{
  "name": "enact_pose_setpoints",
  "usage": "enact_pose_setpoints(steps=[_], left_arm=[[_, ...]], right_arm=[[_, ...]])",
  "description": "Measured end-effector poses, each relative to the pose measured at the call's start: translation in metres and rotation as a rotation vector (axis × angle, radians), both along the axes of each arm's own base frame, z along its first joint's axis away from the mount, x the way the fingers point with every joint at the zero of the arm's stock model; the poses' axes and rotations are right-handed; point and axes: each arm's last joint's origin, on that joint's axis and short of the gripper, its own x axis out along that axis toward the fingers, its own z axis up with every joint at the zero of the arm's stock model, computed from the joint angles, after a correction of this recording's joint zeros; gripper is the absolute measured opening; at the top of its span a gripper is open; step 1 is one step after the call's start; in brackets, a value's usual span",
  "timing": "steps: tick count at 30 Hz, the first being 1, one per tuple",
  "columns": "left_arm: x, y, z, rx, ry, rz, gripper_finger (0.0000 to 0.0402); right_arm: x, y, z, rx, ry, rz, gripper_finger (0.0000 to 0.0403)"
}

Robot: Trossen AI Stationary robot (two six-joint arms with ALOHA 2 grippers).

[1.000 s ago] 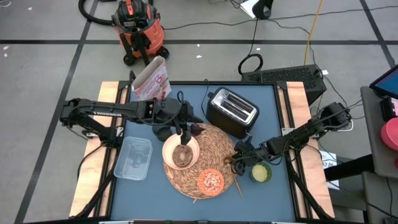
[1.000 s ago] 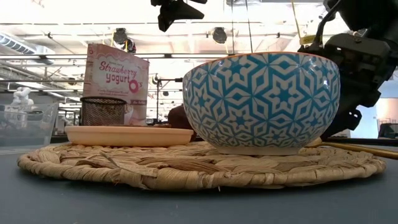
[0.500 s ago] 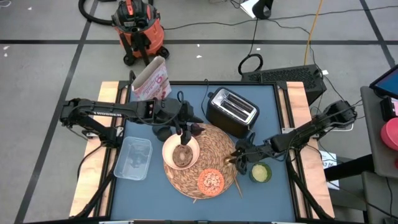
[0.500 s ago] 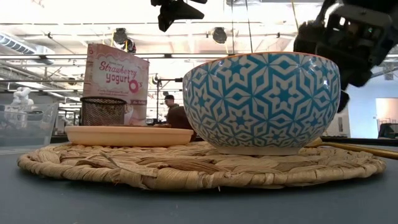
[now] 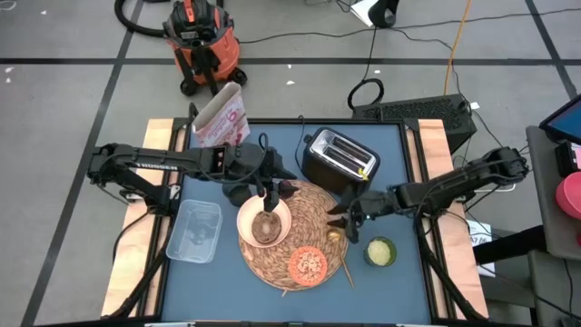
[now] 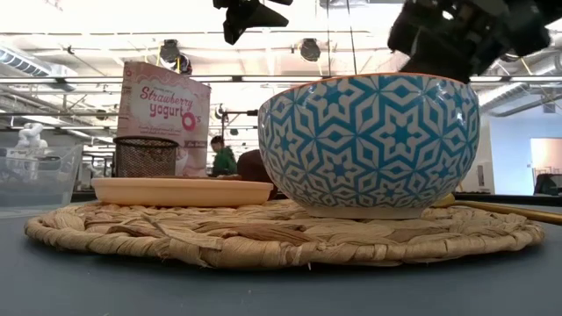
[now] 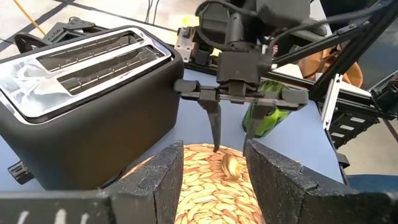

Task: Arrange a breakfast setting
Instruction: Put the gold spoon on the placemat beside the orange bowl

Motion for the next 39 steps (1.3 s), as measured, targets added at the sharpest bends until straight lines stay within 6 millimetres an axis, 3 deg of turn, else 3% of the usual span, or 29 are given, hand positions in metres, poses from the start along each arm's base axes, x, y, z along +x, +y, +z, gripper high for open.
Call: enact_pose_setpoints(steps=[7,18,26,32,39], left_arm=[[0.0,0.0,0.0,-0.008,0.0,0.004,0.0179],[0.0,0.0,0.0,-0.021,0.0,0.01,0.0179],[0.0,0.0,0.0,-0.028,0.0,0.013,0.0179],[0.0,0.0,0.0,-0.032,0.0,0.015,0.0179],[0.0,0.0,0.0,-0.047,0.0,0.023,0.0179]], right_arm=[[0.01,-0.01,0.018,-0.109,-0.012,0.072,0.0169],[0.019,-0.008,0.041,-0.216,-0.063,0.189,0.0169],[0.032,-0.006,0.066,-0.342,0.061,0.282,0.0169],[0.045,-0.004,0.044,-0.362,0.24,0.331,0.0169],[0.051,-0.005,0.025,-0.284,0.33,0.398,0.0169]])
